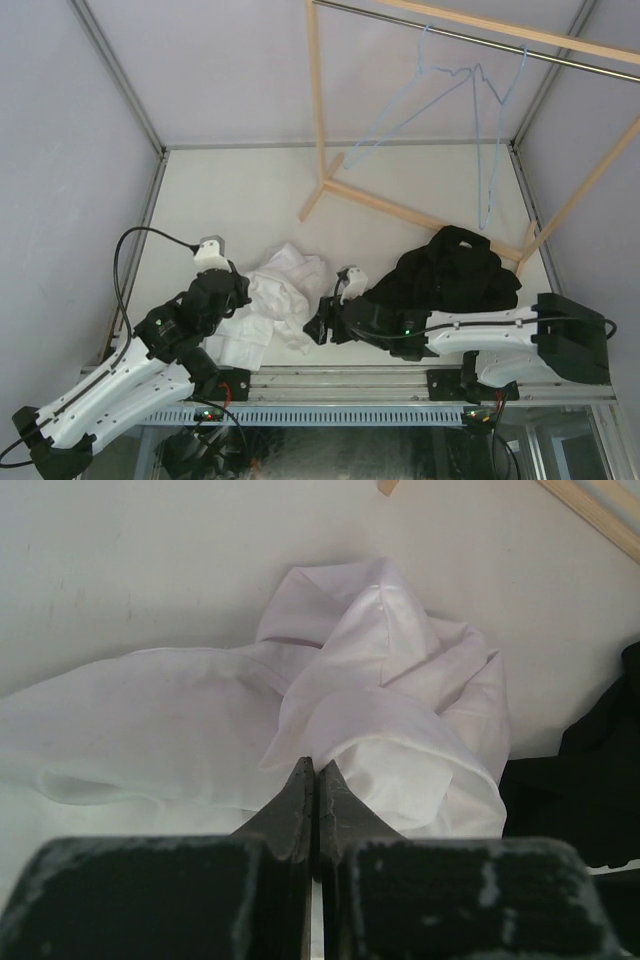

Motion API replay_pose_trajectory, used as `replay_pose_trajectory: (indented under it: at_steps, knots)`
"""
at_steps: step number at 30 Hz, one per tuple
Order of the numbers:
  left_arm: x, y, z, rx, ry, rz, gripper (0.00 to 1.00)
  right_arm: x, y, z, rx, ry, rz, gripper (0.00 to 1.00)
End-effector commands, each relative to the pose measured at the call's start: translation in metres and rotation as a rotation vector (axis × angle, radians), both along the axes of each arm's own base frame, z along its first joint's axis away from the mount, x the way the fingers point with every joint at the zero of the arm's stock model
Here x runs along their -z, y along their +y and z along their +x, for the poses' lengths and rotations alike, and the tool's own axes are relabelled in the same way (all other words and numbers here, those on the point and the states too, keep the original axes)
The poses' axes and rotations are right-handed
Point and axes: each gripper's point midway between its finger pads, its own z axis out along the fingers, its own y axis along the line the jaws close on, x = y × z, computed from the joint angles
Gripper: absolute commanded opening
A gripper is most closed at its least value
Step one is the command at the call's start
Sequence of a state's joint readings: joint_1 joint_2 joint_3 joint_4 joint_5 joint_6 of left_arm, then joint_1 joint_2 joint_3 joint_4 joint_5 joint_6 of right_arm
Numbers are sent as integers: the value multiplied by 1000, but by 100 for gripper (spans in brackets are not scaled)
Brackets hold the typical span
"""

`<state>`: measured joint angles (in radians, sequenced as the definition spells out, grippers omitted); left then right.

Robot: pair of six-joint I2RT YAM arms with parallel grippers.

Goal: Place the shirt on the hanger
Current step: Adjust the shirt at the center of the board.

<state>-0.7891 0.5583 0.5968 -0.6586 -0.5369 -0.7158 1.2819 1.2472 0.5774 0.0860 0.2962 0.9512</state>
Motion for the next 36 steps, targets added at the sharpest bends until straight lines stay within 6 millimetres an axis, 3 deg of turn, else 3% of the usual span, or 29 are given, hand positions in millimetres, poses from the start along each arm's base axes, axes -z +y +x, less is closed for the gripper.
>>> replay_pose_trajectory:
  at_steps: [1,6,13,20,23,26,28,32,36]
  knots:
    - [-24,-7,8,-4,-50,-52,0,-27,39,3,-32,-69,152,58]
    - [-31,-4,8,-9,-58,-50,0,-12,54,4,-79,-10,187,48]
    - [-42,-1,5,-12,-74,-59,0,20,41,16,-1,30,86,51]
    - [-44,0,5,-18,-68,-58,0,24,53,11,-68,26,109,51]
    - [-43,1,4,-21,-66,-61,0,11,67,4,-145,4,177,42]
    - [-44,2,3,-23,-65,-63,0,-6,75,1,-195,-42,234,19]
    - [-47,3,2,-26,-67,-66,0,-12,69,9,-149,-68,220,12]
    - [-56,3,-2,-6,-83,-88,0,-21,38,35,0,-115,91,1]
    - [-73,-18,-8,138,-131,-139,0,-39,7,54,106,-184,-52,0]
